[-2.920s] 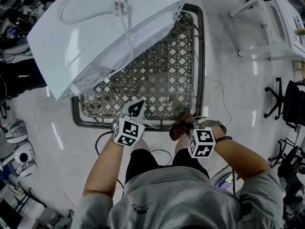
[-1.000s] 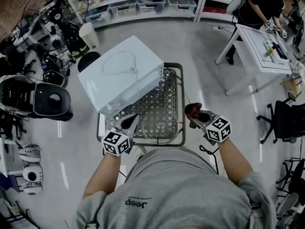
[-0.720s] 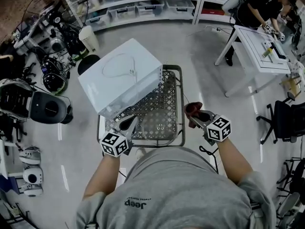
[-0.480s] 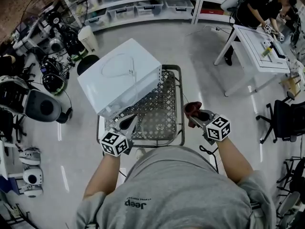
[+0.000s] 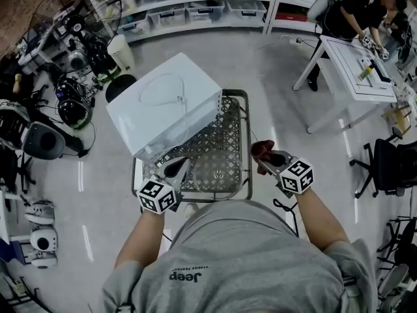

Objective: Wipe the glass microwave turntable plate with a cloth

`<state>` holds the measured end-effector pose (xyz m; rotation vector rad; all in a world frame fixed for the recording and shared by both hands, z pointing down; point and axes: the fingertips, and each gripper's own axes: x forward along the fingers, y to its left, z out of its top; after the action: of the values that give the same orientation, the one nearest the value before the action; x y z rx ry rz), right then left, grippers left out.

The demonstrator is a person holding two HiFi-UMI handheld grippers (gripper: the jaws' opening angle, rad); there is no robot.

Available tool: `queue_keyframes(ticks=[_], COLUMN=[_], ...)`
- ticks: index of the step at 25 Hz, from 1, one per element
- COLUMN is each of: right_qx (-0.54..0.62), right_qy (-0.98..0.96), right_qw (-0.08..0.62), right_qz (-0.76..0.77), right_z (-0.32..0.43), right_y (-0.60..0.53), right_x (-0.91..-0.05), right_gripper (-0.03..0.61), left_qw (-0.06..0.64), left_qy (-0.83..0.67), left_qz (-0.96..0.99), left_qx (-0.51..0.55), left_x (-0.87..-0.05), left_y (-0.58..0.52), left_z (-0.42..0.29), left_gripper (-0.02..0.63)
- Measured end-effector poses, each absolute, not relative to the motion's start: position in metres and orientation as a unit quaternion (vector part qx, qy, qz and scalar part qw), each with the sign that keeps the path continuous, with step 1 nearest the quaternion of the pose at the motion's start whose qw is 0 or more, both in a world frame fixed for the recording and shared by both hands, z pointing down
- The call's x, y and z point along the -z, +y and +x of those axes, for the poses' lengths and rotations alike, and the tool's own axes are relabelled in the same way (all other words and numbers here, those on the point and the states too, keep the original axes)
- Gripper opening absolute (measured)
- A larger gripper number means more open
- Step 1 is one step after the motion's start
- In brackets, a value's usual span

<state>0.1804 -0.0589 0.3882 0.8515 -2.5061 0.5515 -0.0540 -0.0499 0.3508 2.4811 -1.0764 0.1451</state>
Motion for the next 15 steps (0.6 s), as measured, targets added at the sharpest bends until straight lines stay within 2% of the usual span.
queue_keyframes(ticks=[15], right_qx=[-0.195], right_qy=[-0.907], right_qw=[0.223], right_qz=[0.299], right_z=[0.1772], right_y=[-0.0582], right_x=[-0.3857], right_gripper=[0.067], left_qw=[0.215], left_qy=[-0.384], left_qz=[0.897], left_qx=[-0.054], left_x=[-0.349], left_y=[-0.049], left_z=[-0.0539], left_gripper=[0.0])
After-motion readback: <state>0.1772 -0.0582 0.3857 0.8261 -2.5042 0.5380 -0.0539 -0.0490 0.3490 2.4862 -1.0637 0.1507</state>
